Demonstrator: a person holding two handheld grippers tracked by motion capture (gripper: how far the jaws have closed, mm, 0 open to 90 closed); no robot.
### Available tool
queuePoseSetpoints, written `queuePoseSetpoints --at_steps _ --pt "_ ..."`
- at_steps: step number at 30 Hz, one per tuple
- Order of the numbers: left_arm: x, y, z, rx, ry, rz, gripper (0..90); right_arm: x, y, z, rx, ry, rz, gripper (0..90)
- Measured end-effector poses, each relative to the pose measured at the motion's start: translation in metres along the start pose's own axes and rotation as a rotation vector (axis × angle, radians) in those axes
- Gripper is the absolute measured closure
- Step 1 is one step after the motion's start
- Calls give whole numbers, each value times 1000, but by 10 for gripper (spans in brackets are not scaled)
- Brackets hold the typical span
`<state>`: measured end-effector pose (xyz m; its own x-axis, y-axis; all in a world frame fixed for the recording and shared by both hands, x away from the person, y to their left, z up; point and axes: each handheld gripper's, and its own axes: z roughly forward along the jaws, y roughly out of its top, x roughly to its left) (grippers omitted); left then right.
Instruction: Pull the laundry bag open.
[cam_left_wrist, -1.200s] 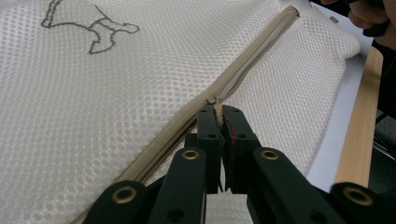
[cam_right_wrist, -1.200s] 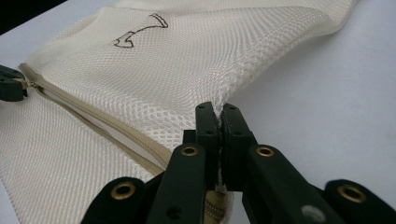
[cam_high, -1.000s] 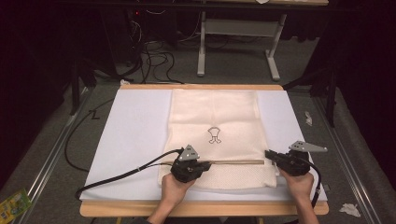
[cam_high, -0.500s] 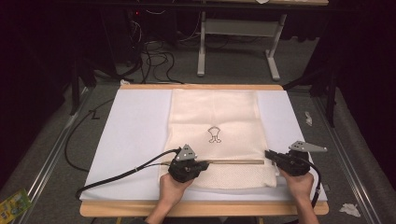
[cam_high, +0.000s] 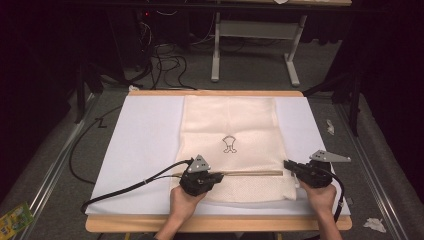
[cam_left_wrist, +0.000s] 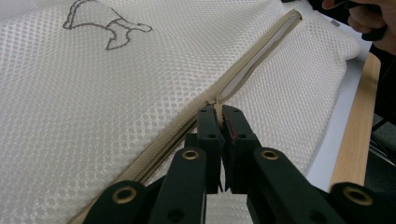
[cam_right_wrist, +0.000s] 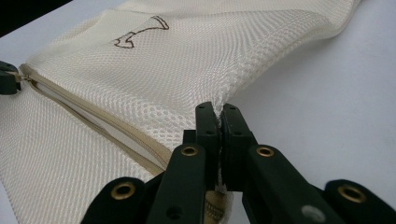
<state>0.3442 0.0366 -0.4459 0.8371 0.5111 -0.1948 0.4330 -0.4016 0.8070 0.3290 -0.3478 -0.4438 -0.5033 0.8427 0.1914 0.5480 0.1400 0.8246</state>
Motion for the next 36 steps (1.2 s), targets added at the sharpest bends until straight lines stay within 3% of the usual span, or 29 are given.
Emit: queuePoseSetpoints --at_steps 24,36 --pt "11 -6 -16 -31 2 -38 868 -2 -1 0 3 1 7 885" --pt "13 -3 -24 -45 21 -34 868 -2 -1 0 0 -4 9 885"
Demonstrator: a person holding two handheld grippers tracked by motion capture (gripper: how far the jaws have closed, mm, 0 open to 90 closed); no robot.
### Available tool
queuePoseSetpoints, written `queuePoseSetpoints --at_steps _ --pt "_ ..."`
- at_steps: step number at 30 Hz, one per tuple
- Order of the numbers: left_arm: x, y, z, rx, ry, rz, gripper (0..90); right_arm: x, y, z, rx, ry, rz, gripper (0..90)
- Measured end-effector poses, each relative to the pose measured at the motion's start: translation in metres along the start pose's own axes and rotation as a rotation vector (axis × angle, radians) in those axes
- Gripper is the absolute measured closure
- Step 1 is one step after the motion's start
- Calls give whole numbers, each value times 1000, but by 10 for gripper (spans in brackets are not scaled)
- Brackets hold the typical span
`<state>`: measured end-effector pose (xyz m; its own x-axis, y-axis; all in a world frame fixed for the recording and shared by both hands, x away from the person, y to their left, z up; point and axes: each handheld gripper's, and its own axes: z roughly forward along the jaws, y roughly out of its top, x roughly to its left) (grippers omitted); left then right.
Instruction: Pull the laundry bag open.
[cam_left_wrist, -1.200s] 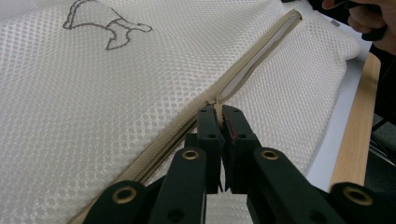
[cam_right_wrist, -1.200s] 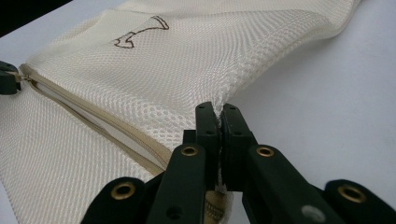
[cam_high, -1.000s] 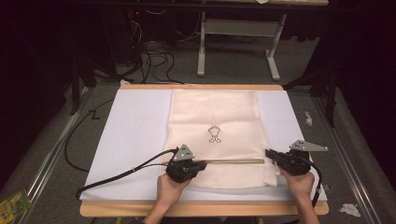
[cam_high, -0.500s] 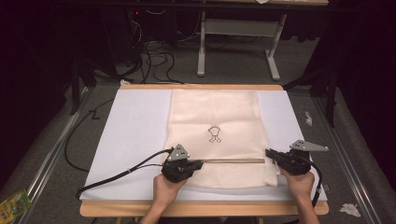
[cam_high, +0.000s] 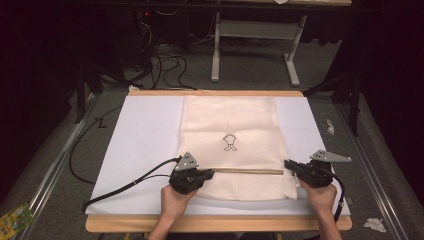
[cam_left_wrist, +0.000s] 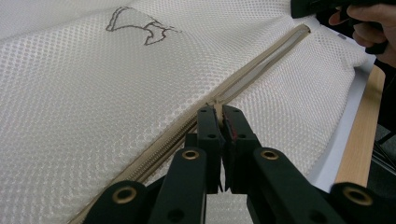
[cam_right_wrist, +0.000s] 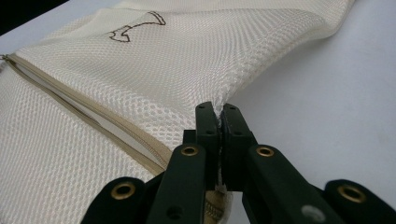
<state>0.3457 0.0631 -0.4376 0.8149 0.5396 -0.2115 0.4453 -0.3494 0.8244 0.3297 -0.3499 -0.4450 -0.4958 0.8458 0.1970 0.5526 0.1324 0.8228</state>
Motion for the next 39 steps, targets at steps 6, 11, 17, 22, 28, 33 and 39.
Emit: queuePoseSetpoints --at_steps 6,11,17,22,28,33,39 --pt "3 -3 -2 -2 7 -7 868 0 0 0 2 -5 -3 885" --pt "7 -6 -7 -8 11 -24 868 0 1 0 2 -11 1 885" --pt "9 -7 -11 -11 18 -30 868 0 0 0 4 -9 -5 885" --pt "11 -5 -14 -23 23 -30 868 1 0 1 7 -6 -8 885" --pt "15 -8 -19 -25 36 -42 868 0 0 0 6 -11 -4 886" --pt "15 -8 -22 -16 45 -31 868 0 1 0 2 -11 -3 885" --pt "18 -11 -24 -18 53 -42 868 0 2 -1 6 -18 -6 886"
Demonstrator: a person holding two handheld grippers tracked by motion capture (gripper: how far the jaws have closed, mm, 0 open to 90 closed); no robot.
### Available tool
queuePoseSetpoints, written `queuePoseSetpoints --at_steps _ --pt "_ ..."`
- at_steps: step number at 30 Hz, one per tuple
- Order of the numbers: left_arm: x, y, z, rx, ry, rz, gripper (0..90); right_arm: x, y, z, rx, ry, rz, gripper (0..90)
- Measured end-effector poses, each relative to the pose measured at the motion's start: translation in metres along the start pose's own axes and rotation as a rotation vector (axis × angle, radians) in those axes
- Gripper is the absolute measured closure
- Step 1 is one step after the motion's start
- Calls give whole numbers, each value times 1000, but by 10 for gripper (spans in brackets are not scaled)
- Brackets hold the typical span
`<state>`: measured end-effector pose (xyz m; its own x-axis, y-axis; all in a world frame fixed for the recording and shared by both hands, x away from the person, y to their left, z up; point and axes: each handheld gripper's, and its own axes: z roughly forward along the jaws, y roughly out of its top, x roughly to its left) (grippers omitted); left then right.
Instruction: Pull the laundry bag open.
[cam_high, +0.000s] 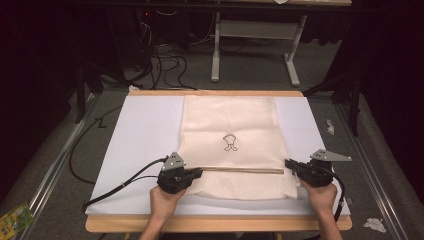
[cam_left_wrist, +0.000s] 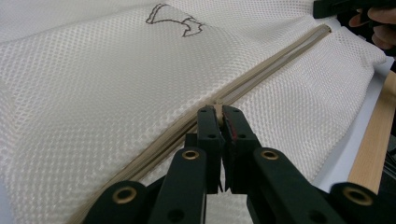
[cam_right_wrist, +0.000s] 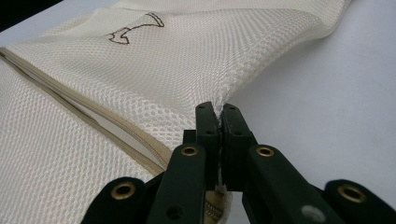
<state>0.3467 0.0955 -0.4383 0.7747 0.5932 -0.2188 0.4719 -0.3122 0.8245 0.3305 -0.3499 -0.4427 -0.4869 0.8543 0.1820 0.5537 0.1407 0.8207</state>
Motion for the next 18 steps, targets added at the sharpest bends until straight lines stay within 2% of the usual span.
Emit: queuePoseSetpoints --at_steps 2,13,18 --pt "2 -1 -2 -5 -7 -12 868 -1 0 0 1 2 1 885" --pt "4 0 -5 -11 -10 -10 868 1 0 2 -1 6 -8 886" --pt "4 0 -5 -11 -13 -13 869 1 -1 3 4 5 5 885"
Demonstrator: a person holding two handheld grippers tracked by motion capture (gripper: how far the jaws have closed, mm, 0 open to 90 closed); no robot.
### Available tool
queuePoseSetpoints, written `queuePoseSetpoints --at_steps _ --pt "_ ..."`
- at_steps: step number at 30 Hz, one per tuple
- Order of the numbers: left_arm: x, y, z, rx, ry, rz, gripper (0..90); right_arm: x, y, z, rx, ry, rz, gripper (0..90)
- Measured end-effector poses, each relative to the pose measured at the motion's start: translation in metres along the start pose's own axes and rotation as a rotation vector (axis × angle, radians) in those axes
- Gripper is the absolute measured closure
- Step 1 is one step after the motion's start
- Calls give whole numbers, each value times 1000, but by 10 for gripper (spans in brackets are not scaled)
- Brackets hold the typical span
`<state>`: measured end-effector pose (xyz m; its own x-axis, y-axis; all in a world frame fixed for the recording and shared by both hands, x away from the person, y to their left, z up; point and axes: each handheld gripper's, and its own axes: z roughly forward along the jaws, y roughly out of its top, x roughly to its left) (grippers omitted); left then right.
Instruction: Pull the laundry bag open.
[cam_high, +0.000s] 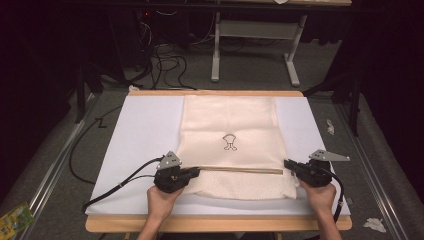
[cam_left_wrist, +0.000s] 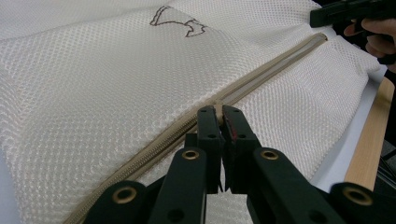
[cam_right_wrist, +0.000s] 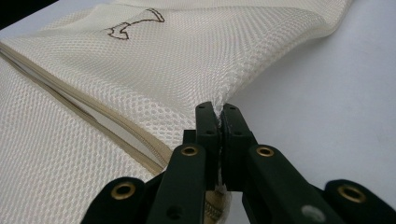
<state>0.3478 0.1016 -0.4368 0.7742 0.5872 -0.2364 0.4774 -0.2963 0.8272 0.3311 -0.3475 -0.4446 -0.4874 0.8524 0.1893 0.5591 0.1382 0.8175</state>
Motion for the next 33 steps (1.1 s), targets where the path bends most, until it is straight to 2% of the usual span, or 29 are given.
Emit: queuePoseSetpoints --at_steps 15,18,21,24,30,33 --pt "-1 -1 0 16 1 6 870 0 2 0 -10 -7 3 886" --pt "-2 -3 -1 23 22 15 870 -1 4 -1 -22 -18 6 886" --pt "0 -4 -4 14 17 6 870 -3 5 -1 -29 -14 15 886" --pt "2 -3 -7 1 23 3 870 -2 5 -1 -30 -15 1 886" --pt "5 -1 -9 -9 21 -4 869 0 6 0 -24 -14 2 886" --pt "7 -1 -13 -19 40 -8 870 -1 6 -1 -18 -32 -11 886"
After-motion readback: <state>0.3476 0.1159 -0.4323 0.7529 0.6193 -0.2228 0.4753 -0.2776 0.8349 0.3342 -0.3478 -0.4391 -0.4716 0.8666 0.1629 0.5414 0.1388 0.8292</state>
